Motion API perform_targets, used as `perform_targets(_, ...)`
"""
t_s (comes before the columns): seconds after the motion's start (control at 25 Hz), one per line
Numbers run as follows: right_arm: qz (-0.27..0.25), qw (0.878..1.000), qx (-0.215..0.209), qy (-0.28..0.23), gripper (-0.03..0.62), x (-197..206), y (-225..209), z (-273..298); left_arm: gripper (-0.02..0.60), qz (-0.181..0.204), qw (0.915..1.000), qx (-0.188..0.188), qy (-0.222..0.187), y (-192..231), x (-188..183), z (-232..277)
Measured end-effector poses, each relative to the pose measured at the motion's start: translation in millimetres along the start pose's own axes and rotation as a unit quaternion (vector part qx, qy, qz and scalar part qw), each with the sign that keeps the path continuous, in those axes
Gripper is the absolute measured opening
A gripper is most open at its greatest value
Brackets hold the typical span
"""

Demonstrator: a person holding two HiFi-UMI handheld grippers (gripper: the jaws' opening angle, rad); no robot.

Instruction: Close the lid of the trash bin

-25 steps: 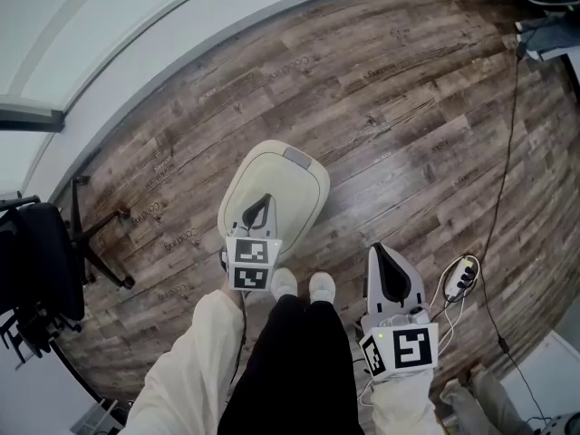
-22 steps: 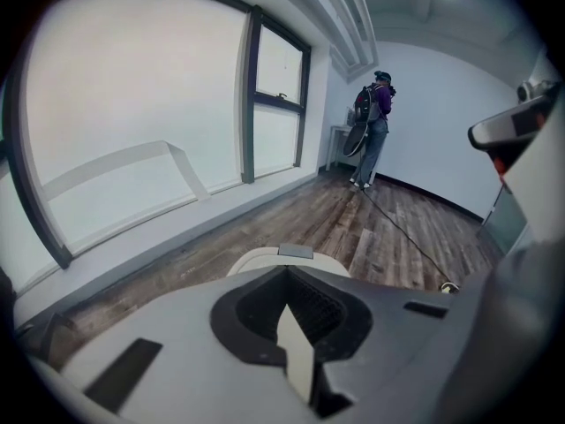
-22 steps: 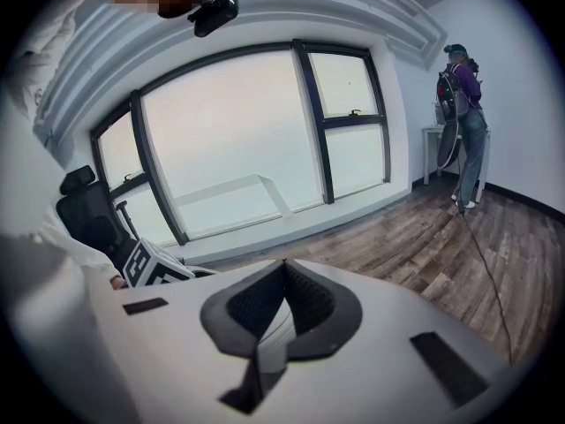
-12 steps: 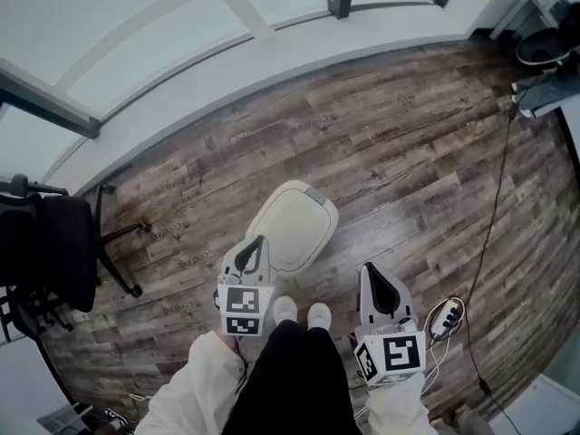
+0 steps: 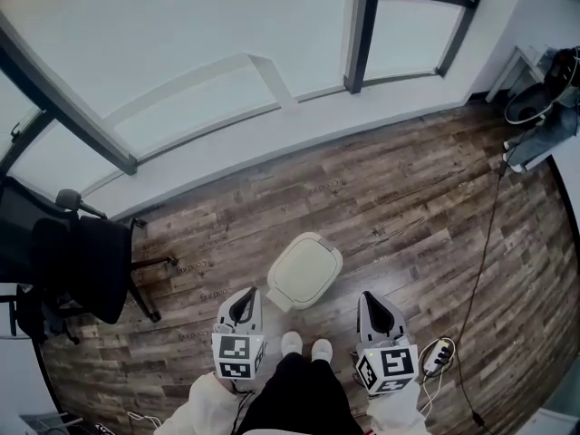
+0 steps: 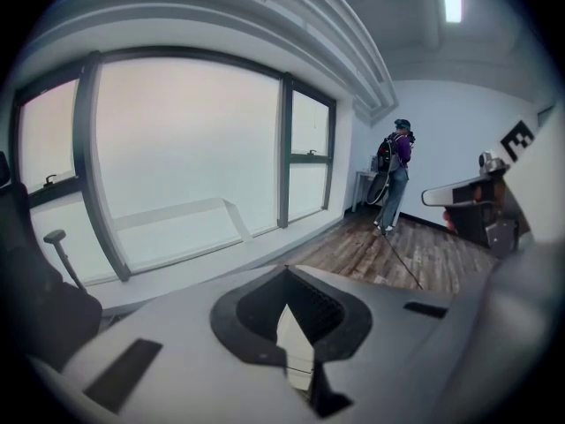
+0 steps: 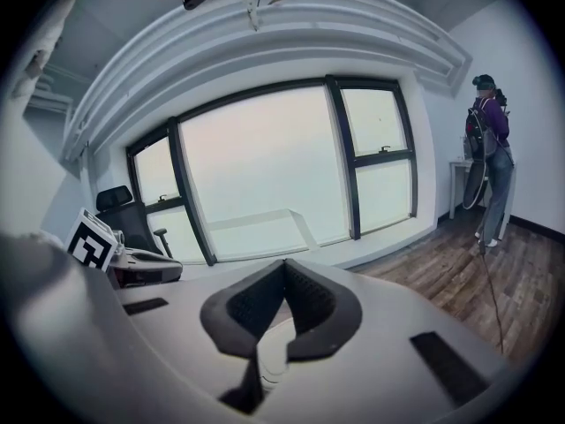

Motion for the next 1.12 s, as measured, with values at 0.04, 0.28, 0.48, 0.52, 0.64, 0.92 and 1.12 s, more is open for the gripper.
perform_targets(0.04, -0.003, 1.000, -0.006, -0.004, 0.023, -12, 4, -8, 0.006, 0.001, 1.0000, 0.000, -0.008, 1, -10, -14)
perform_targets(0.28, 0.000, 0.999, -0.033, -0.032, 0.023, -72, 23, -61, 0.006, 0.005, 0.9983, 0.010, -0.057, -6, -64, -88)
perform_targets(0.48, -0.016, 0.998, -0.043, -0.048, 0.023, -105, 48, -98, 0.006, 0.012, 0.9958, -0.003, -0.091, -4, -100, -141)
perform_targets(0.52, -0.022, 0.998, -0.045, -0.049, 0.023, -110, 52, -104, 0.006, 0.013, 0.9952, -0.005, -0.097, -3, -105, -151)
perform_targets(0.64, -0.028, 0.997, -0.047, -0.058, 0.023, -122, 58, -120, 0.006, 0.019, 0.9928, -0.010, -0.117, -6, -122, -176)
perform_targets(0.92, -0.050, 0.995, -0.038, -0.080, 0.023, -141, 65, -151, 0.006, 0.041, 0.9885, -0.008, -0.146, -29, -139, -209)
perform_targets(1.12, -0.062, 0.992, -0.033, -0.103, 0.023, -148, 71, -166, 0.006, 0.052, 0.9858, -0.007, -0.160, -32, -149, -215)
Point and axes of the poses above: the fingertips, and each gripper's own axes: z forward along the fingers, y to its left, x out of its underside, the point moved 10 cm from there along -z, backward along the fingers, and after that the axes turned 8 degrees about y, right-handed, at the moved point
